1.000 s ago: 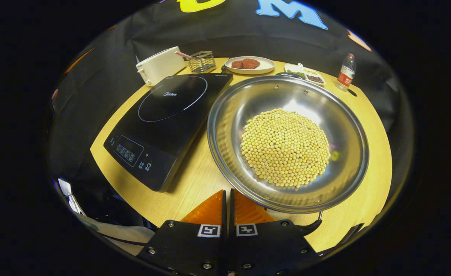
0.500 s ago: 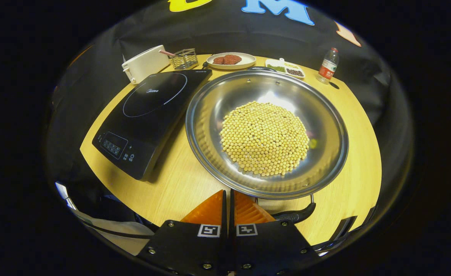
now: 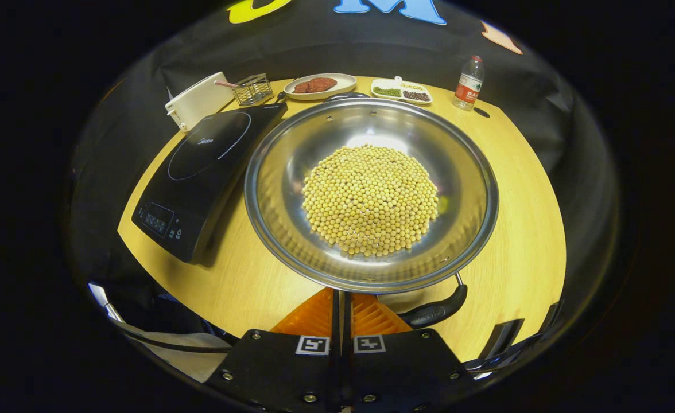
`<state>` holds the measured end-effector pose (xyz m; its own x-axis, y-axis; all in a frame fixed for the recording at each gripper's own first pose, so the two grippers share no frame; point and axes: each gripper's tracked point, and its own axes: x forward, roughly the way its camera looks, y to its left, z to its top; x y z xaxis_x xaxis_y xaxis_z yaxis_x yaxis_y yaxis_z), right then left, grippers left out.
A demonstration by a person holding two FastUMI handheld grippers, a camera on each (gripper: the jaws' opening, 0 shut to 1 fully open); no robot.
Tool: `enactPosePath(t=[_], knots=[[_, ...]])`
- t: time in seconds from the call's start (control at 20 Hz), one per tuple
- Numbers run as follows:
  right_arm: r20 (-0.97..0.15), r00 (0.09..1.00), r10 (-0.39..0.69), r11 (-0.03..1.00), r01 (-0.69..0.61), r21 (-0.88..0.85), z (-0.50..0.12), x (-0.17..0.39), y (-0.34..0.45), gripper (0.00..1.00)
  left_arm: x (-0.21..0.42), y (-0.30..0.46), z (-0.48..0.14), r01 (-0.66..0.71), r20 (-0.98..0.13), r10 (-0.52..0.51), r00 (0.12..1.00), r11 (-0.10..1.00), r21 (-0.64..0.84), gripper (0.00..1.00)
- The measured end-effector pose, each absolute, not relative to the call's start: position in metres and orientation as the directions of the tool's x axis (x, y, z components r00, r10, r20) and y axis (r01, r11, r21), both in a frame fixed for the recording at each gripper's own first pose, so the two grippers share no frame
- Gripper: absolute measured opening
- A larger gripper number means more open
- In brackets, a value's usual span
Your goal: First push the handle of the pot to place it horizontally, then grasp the pot with both hands and set it on the induction cooktop.
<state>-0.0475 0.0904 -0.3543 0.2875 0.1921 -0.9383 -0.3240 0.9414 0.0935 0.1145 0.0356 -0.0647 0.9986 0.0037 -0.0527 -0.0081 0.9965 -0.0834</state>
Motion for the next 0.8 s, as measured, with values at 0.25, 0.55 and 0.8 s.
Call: enactPosePath(t=[0.25,0.55,0.8], knots=[[-0.95,0.288,0.123,0.938,-0.347,0.016,-0.363,-0.033,0.055,0.01,0.117,0.019,-0.068,-0.024,-0.071,0.019,0.997,0.997,-0.075,0.96],[-0.952,0.299,0.072,0.925,-0.377,-0.048,-0.367,-0.016,0.022,0.01,0.126,0.004,-0.071,-0.041,-0.084,0.036,0.996,0.997,-0.059,0.96],[-0.952,0.301,0.055,0.925,-0.374,-0.065,-0.37,0.0,-0.001,0.01,0.13,-0.006,-0.075,-0.057,-0.101,0.052,0.994,0.997,-0.049,0.96]])
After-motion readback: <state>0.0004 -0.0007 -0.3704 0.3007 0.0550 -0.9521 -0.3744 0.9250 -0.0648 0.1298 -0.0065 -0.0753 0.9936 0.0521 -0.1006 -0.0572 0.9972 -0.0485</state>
